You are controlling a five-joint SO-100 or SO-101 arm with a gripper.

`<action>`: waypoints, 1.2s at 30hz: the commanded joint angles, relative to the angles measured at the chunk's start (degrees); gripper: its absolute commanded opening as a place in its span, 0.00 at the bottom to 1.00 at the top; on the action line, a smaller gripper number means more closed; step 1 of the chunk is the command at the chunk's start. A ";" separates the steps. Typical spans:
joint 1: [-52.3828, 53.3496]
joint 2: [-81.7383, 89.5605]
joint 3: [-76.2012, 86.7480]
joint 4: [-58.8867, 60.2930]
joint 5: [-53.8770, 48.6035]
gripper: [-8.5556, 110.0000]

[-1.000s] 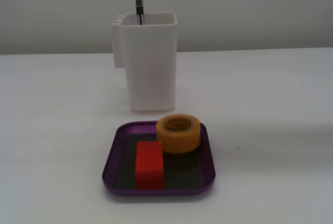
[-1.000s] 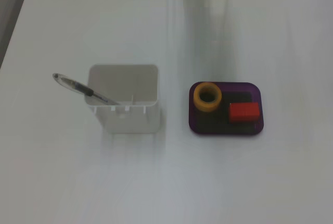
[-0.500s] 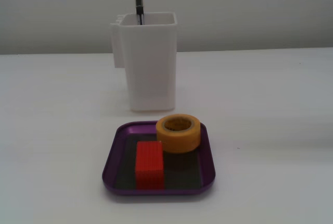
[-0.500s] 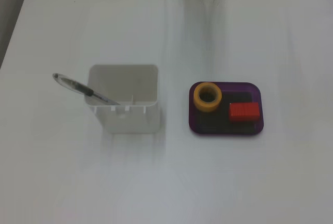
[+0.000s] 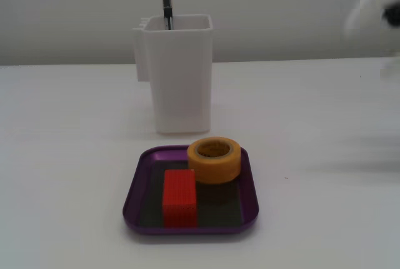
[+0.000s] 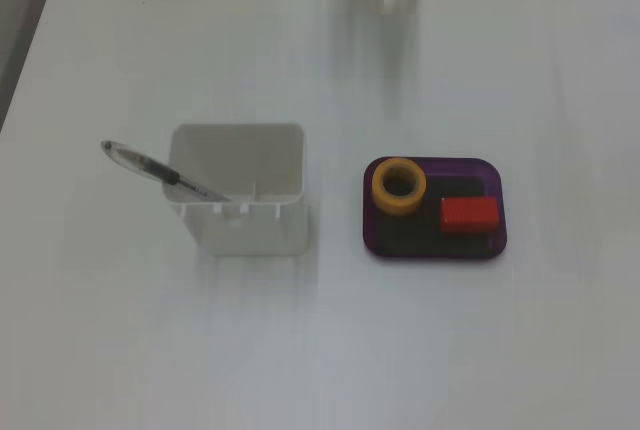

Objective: Grab up the yellow tape and put it in the box.

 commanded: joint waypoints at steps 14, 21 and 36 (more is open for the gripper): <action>0.26 3.34 14.85 -5.45 -0.18 0.22; 0.26 3.34 18.81 -6.15 0.18 0.21; 0.18 3.34 19.16 -6.15 0.00 0.10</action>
